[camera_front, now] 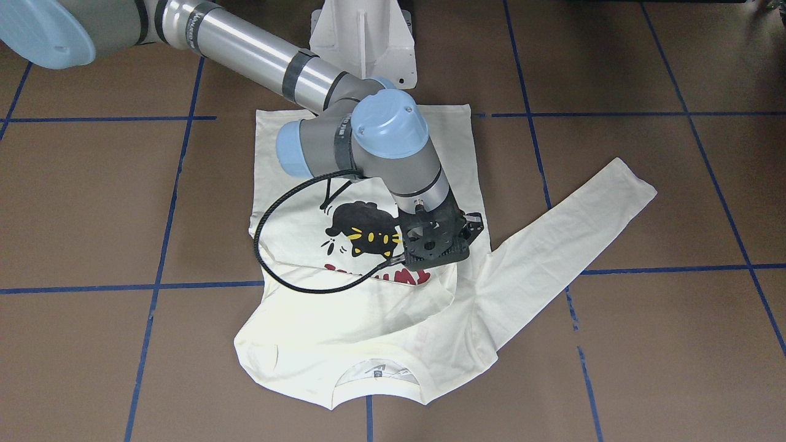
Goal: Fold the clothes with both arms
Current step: 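Carry the sleeve across the shirt body with the right gripper and release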
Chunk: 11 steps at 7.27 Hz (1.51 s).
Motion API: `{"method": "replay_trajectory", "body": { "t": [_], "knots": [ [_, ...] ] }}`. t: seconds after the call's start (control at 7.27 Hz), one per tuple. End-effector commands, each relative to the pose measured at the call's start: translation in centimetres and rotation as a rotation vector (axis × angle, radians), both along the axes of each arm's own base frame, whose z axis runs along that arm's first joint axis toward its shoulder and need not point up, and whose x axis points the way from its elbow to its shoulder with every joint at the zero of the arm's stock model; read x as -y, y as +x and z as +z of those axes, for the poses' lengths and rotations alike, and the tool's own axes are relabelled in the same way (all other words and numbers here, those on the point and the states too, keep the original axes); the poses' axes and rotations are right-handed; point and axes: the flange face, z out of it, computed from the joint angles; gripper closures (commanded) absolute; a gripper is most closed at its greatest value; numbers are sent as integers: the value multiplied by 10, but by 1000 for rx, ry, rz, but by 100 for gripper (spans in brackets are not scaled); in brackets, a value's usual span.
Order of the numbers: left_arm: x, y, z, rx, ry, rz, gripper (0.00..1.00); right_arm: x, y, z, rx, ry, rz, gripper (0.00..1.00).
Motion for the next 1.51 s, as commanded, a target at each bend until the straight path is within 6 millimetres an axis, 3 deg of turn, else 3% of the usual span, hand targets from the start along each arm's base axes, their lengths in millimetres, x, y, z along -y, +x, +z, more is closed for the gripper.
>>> {"method": "replay_trajectory", "body": {
  "t": [0.0, 0.14, 0.28, 0.41, 0.55, 0.69, 1.1, 1.24, 1.38],
  "knots": [
    [1, 1, 3, 0, -6, 1, 0, -26, -27, -2, 20, 41, 1, 100],
    [1, 1, 3, 0, -6, 1, 0, -27, -31, -1, 14, 57, 21, 100],
    [1, 1, 4, 0, -7, 1, 0, -25, -28, -7, 54, 97, 56, 7],
    [1, 1, 6, 2, -9, 2, 0, -22, -26, -19, 67, 121, 96, 0],
    [0, 1, 6, 2, 4, 2, 0, -15, -28, -42, 74, 112, 153, 0],
    [0, 0, 14, 0, 14, 1, 0, -9, -29, -48, 86, 55, 215, 0],
    [3, 2, 20, -10, -37, -36, 0, -7, -22, -31, 33, -16, 180, 0],
    [6, 6, 13, -33, -81, -128, 0, -10, 13, -20, -53, -70, 151, 0],
    [2, 32, 15, -48, -135, -185, 0, -11, 51, 0, -128, -105, 84, 0]
  ]
}}
